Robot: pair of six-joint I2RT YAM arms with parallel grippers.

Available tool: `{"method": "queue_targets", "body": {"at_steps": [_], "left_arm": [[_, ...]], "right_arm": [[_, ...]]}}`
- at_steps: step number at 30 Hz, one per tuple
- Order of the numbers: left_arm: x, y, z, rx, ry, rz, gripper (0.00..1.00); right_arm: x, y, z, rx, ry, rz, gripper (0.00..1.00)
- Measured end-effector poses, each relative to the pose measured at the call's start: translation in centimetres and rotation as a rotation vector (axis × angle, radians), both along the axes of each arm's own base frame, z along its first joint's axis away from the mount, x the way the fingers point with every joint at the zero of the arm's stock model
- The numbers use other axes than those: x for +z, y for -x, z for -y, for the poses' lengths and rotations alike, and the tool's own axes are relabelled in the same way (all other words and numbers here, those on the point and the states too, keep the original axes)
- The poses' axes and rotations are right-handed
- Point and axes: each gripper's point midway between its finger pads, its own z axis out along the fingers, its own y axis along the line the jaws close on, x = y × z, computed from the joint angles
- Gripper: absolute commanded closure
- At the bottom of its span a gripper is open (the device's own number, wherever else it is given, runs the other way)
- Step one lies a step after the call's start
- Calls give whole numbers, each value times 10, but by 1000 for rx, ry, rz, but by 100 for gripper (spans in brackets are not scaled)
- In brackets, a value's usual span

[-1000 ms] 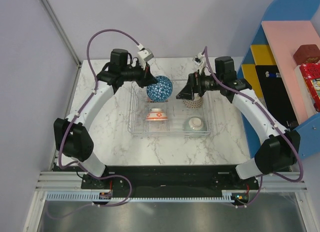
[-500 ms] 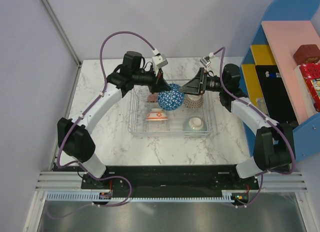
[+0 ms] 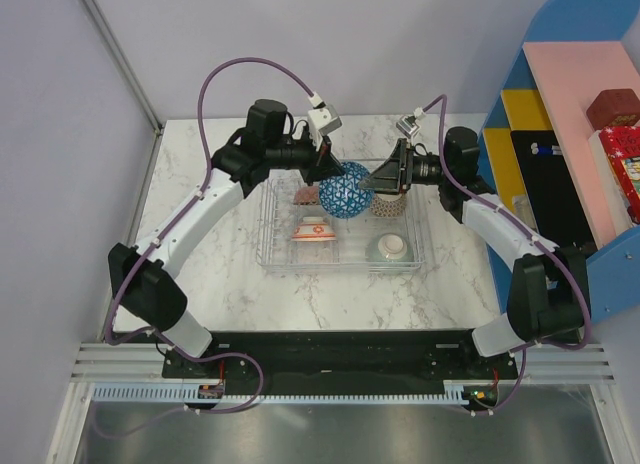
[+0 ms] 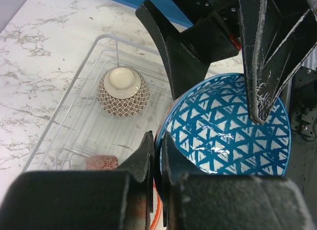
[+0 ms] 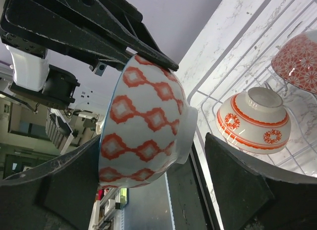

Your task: Load the bowls into the dish rack

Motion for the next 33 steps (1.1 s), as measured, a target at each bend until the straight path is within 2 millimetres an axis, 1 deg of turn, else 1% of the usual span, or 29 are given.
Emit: {"method": "queue_targets", "body": {"at_steps": [1,3,4,6,7,9,12,15,16,18,20,21,24,26,27,33], "left_arm": [[0,0,0,3,-3,2,98],[-1,0,1,6,-5,4,98],[-1,-1,1,7,-6,5,98],[-1,0,1,6,-7,8,98],[0,0,1,7,-7,11,98],[3,-1,1,15,-6,22,98],[8,-1,2,21,-5,33,98],[11,-1,2,23,-2,40,98],[11,-1,2,23,-2,40,98],[11,-1,2,22,-2,40,98],[12,0,2,19,0,41,98],[12,0,3,18,0,41,98],[14,0,3,16,4,46,98],[17,0,3,16,7,51,98],[18,0,4,16,8,53,98],[19,0,4,14,9,54,98]], "right_arm": [[0,1,0,4,1,-1,15],[1,2,0,11,0,-3,21],[2,3,0,15,-2,-3,27],[4,4,0,25,-10,-2,32],[5,4,0,22,-13,-10,37],[8,4,-1,21,-25,-14,40],[11,4,0,20,-39,-8,36],[13,4,-1,21,-46,-3,24],[14,4,-1,22,-47,-2,15],[14,5,-1,30,-49,-4,13],[13,11,-4,62,-50,1,8],[13,14,-6,80,-49,2,7],[11,23,-11,125,-46,1,11],[10,26,-13,139,-44,0,15],[9,26,-13,141,-43,1,16],[8,28,-12,155,-40,5,14]]}}
